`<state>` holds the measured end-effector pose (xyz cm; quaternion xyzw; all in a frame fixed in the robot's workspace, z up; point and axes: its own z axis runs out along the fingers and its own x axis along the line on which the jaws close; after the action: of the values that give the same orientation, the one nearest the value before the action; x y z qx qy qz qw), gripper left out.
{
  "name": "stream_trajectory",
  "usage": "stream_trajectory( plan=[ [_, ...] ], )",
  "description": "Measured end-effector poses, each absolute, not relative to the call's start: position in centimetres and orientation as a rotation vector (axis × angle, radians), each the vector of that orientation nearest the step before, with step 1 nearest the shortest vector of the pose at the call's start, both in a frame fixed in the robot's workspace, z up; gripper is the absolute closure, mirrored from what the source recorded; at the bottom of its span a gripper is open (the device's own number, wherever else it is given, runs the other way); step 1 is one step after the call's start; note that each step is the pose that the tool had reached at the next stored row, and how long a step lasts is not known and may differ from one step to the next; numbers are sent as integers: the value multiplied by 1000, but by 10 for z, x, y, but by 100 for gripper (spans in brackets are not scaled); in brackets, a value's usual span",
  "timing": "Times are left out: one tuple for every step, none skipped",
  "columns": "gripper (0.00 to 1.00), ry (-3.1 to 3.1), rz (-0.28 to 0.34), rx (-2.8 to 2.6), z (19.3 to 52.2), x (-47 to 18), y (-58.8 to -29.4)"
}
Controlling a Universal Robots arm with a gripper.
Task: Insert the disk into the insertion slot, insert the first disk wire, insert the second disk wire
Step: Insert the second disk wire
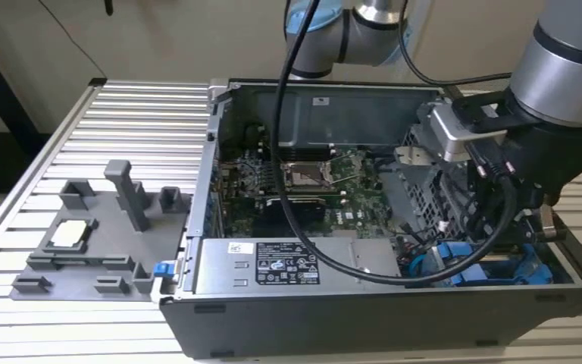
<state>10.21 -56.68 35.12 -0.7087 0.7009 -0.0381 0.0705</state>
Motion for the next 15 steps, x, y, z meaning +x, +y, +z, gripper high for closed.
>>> stream_trajectory(
  plan=[
    [84, 2111, -109, -2134, 351, 103, -568],
    [84, 2115, -102, -2138, 351, 105, -569],
    [84, 2118, -96, -2140, 351, 107, -569],
    [84, 2120, -91, -2142, 351, 109, -570],
    [84, 2121, -89, -2142, 351, 111, -570],
    [84, 2121, -86, -2140, 350, 111, -571],
    [84, 2121, -80, -2134, 350, 111, -571],
    [84, 2121, -76, -2131, 349, 111, -571],
    [84, 2122, -75, -2132, 349, 112, -572],
    [84, 2124, -72, -2132, 349, 113, -573],
    [84, 2124, -71, -2133, 349, 114, -573],
    [84, 2125, -70, -2132, 348, 115, -574],
    [84, 2125, -68, -2131, 348, 115, -574],
    [84, 2125, -65, -2129, 347, 116, -575],
    [84, 2124, -61, -2126, 347, 116, -575]
  ],
)
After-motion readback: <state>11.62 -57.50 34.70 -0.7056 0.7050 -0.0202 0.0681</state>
